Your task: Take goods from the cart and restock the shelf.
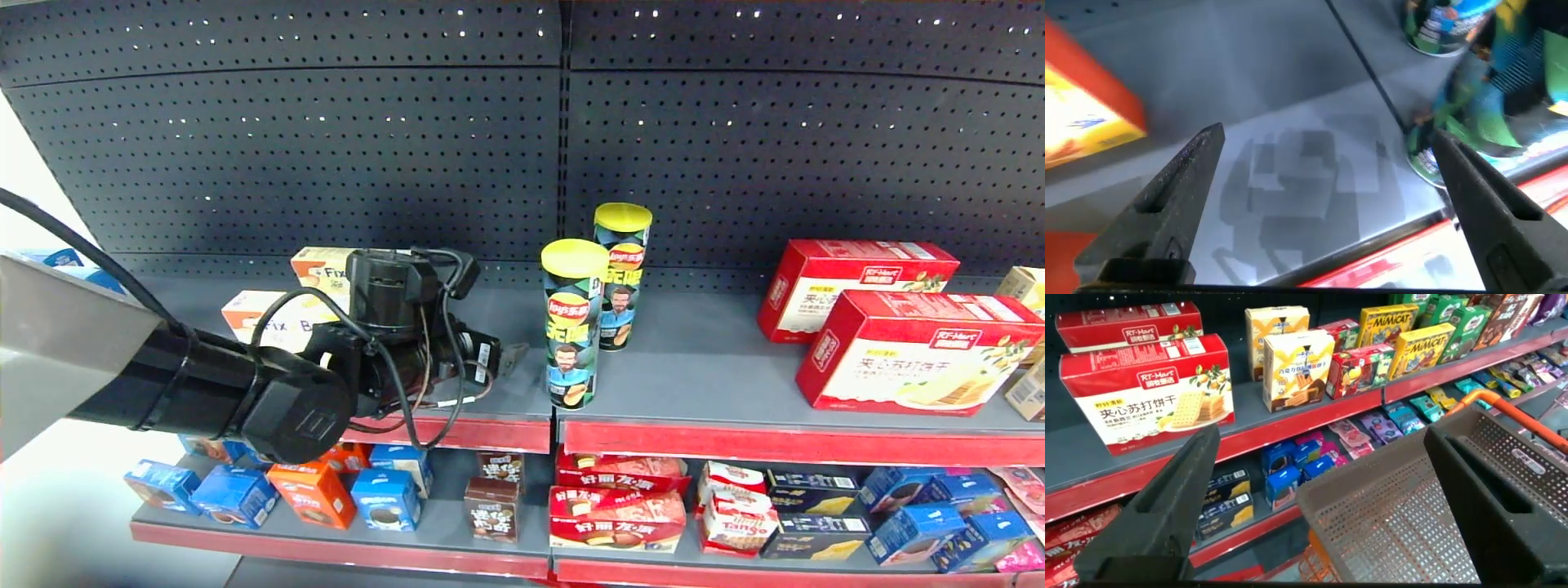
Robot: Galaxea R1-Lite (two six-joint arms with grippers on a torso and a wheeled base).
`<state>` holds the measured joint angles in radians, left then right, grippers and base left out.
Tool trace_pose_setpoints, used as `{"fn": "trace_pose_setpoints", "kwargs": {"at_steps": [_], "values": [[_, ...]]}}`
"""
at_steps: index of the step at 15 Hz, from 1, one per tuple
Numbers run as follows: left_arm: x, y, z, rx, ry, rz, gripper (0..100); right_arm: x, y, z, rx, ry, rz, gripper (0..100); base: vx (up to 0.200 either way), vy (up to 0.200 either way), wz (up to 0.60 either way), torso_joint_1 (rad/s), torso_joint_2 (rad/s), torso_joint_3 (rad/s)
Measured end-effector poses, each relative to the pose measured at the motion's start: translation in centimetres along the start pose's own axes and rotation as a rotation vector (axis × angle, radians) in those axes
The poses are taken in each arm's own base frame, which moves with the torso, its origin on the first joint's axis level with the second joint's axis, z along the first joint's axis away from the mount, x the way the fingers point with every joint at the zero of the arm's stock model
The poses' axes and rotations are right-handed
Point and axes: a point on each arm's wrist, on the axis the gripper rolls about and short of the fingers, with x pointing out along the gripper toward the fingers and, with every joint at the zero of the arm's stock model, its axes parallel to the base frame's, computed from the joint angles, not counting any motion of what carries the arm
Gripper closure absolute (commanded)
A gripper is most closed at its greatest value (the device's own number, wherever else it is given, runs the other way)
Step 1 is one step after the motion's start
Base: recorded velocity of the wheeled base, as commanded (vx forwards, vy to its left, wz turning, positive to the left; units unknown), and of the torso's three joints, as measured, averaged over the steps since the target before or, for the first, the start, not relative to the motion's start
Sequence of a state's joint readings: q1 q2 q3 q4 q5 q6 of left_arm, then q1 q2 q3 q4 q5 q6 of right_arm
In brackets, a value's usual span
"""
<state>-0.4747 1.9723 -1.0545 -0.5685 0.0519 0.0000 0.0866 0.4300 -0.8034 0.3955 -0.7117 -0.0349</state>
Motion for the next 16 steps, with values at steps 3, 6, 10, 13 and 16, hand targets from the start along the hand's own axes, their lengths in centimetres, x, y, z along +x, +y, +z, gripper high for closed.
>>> {"fn": "trace_pose_setpoints", "kwargs": {"at_steps": [3,6,10,13,16], "values": [[0.6,-0.3,-0.3,0.003,0.01,-0.001,0,0.0,0.0,-0.1,-0.001,0.001,0.0,0,0.0,0.0,0.0,0.0,0.0,0.0],[1.4,-0.9,-0.5,0.007,0.013,-0.013,0,-0.1,0.0,-0.2,-0.001,0.002,-0.003,0,0.0,0.0,0.0,0.0,0.0,0.0],[2.6,-2.2,-0.4,0.011,0.004,-0.02,0,-0.2,-0.1,-0.1,0.002,-0.003,-0.004,0,0.0,0.0,0.0,0.0,0.0,0.0],[3.2,-2.5,-0.7,0.013,0.01,-0.024,0,-0.2,-0.2,-0.1,0.004,-0.005,-0.005,0,0.0,0.0,0.0,0.0,0.0,0.0],[3.6,-2.7,-0.9,0.015,0.013,-0.024,0,-0.3,-0.3,-0.3,0.005,-0.005,-0.007,0,0.0,0.0,0.0,0.0,0.0,0.0]]}}
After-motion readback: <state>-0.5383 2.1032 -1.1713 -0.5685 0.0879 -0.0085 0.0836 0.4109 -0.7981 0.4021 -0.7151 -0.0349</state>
